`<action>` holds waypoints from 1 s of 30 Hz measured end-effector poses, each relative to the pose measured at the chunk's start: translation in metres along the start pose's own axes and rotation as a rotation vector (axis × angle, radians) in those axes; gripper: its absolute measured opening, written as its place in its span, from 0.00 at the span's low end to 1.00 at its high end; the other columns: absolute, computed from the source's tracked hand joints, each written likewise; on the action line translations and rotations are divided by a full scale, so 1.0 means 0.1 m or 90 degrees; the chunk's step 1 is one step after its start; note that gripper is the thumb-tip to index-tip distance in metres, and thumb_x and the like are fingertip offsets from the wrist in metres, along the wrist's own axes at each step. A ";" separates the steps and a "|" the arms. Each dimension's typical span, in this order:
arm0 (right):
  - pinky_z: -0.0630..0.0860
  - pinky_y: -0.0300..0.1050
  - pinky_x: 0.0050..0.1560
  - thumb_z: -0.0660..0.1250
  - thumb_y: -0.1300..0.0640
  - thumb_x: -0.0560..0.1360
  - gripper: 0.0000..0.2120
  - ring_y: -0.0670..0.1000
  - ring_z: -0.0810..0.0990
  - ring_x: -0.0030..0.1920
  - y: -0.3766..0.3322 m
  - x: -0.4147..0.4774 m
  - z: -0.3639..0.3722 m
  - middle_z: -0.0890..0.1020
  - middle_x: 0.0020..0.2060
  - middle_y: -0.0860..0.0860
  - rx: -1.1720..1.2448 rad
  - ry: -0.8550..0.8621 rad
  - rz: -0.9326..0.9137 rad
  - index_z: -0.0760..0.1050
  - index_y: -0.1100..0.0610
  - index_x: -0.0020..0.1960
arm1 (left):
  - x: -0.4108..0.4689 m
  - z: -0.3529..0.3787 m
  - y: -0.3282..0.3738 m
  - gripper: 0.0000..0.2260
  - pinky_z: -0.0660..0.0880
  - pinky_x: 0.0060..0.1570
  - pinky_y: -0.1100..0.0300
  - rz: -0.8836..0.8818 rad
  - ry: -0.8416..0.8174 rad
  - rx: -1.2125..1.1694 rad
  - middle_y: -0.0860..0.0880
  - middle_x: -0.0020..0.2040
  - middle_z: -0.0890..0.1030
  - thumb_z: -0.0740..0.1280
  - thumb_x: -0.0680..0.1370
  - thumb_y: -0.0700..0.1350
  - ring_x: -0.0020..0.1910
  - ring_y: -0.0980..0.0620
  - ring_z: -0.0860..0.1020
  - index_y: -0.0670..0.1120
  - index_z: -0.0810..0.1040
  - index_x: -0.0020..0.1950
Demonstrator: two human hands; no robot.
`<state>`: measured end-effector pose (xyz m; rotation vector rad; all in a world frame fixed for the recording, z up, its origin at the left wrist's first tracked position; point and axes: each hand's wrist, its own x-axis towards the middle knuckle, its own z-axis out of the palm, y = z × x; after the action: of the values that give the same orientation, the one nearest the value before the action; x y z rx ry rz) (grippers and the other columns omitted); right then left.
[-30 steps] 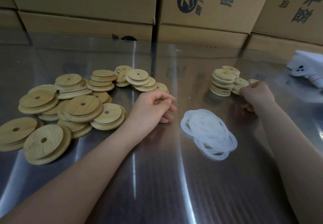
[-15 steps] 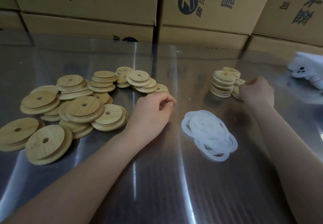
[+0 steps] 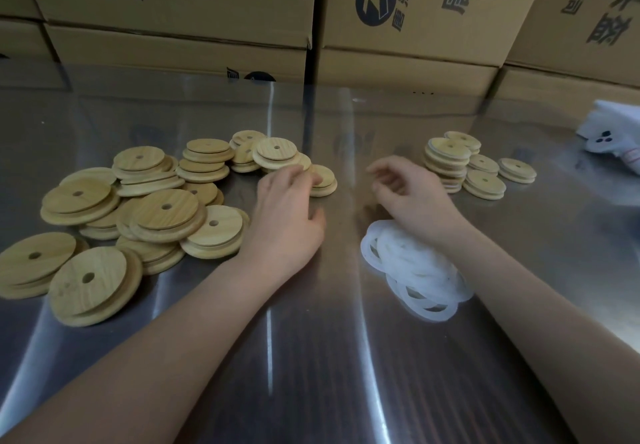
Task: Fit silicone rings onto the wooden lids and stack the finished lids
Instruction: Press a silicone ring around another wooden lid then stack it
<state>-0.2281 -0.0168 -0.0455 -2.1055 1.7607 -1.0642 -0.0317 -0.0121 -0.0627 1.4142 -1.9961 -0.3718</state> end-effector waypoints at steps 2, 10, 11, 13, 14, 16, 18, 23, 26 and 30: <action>0.72 0.38 0.54 0.67 0.63 0.76 0.13 0.47 0.77 0.49 -0.03 0.01 0.05 0.80 0.49 0.47 -0.011 -0.046 -0.037 0.77 0.55 0.60 | 0.01 0.04 -0.01 0.23 0.53 0.73 0.54 0.006 -0.064 0.059 0.49 0.77 0.61 0.65 0.79 0.47 0.76 0.47 0.53 0.47 0.67 0.74; 0.66 0.37 0.66 0.65 0.59 0.78 0.24 0.47 0.70 0.68 -0.02 0.04 0.10 0.71 0.67 0.43 0.005 -0.215 -0.061 0.63 0.49 0.72 | 0.02 0.09 0.00 0.24 0.47 0.74 0.37 0.017 -0.183 0.166 0.53 0.81 0.49 0.56 0.82 0.56 0.79 0.46 0.42 0.51 0.59 0.77; 0.65 0.44 0.70 0.65 0.59 0.78 0.25 0.48 0.70 0.69 -0.03 0.05 0.10 0.70 0.68 0.43 0.002 -0.234 -0.065 0.62 0.48 0.72 | 0.02 0.09 0.00 0.23 0.46 0.74 0.37 0.018 -0.185 0.170 0.53 0.81 0.49 0.55 0.82 0.56 0.79 0.46 0.42 0.51 0.60 0.76; 0.62 0.52 0.74 0.65 0.59 0.78 0.27 0.48 0.68 0.71 -0.04 0.05 0.11 0.70 0.71 0.42 -0.006 -0.263 -0.071 0.60 0.47 0.73 | 0.02 0.09 0.01 0.22 0.47 0.74 0.36 0.018 -0.184 0.170 0.53 0.81 0.51 0.55 0.82 0.56 0.79 0.46 0.43 0.52 0.62 0.75; 0.61 0.53 0.75 0.65 0.60 0.78 0.27 0.48 0.68 0.72 -0.04 0.06 0.12 0.69 0.71 0.43 -0.006 -0.272 -0.073 0.60 0.47 0.74 | 0.02 0.09 0.01 0.21 0.47 0.74 0.36 0.019 -0.181 0.168 0.53 0.80 0.51 0.55 0.82 0.56 0.79 0.46 0.43 0.52 0.63 0.74; 0.62 0.49 0.75 0.65 0.61 0.78 0.28 0.45 0.66 0.73 -0.04 0.05 0.11 0.70 0.72 0.45 0.023 -0.277 -0.068 0.59 0.48 0.74 | 0.01 0.08 0.02 0.20 0.48 0.74 0.36 0.023 -0.167 0.167 0.53 0.80 0.54 0.56 0.82 0.55 0.78 0.47 0.45 0.52 0.66 0.73; 0.64 0.40 0.73 0.64 0.65 0.78 0.28 0.43 0.67 0.72 -0.05 0.04 0.11 0.70 0.71 0.47 0.076 -0.276 -0.057 0.60 0.50 0.74 | -0.01 0.07 0.03 0.19 0.51 0.74 0.37 0.031 -0.148 0.174 0.54 0.78 0.57 0.57 0.81 0.55 0.77 0.47 0.49 0.52 0.68 0.71; 0.66 0.33 0.69 0.64 0.69 0.77 0.26 0.42 0.71 0.69 -0.05 0.03 0.10 0.72 0.68 0.48 0.126 -0.269 -0.065 0.64 0.54 0.72 | -0.05 0.05 0.08 0.19 0.57 0.71 0.41 0.034 -0.141 0.201 0.53 0.76 0.60 0.57 0.81 0.57 0.72 0.43 0.57 0.52 0.70 0.70; 0.67 0.30 0.66 0.63 0.70 0.76 0.25 0.40 0.73 0.67 -0.05 0.02 0.09 0.74 0.65 0.48 0.147 -0.259 -0.065 0.65 0.55 0.70 | -0.09 0.06 0.11 0.20 0.58 0.69 0.42 0.038 -0.135 0.223 0.53 0.76 0.61 0.57 0.81 0.58 0.71 0.44 0.58 0.53 0.70 0.70; 0.69 0.32 0.66 0.64 0.71 0.76 0.24 0.40 0.74 0.66 -0.05 0.02 0.10 0.75 0.63 0.47 0.161 -0.254 -0.062 0.67 0.54 0.68 | -0.13 0.07 0.15 0.20 0.60 0.67 0.45 0.039 -0.125 0.235 0.52 0.76 0.61 0.56 0.81 0.58 0.70 0.44 0.59 0.52 0.71 0.69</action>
<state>-0.2179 -0.0204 -0.0488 -2.0824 1.2807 -0.7705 -0.0447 0.0042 -0.0644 1.5816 -2.3529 -0.1194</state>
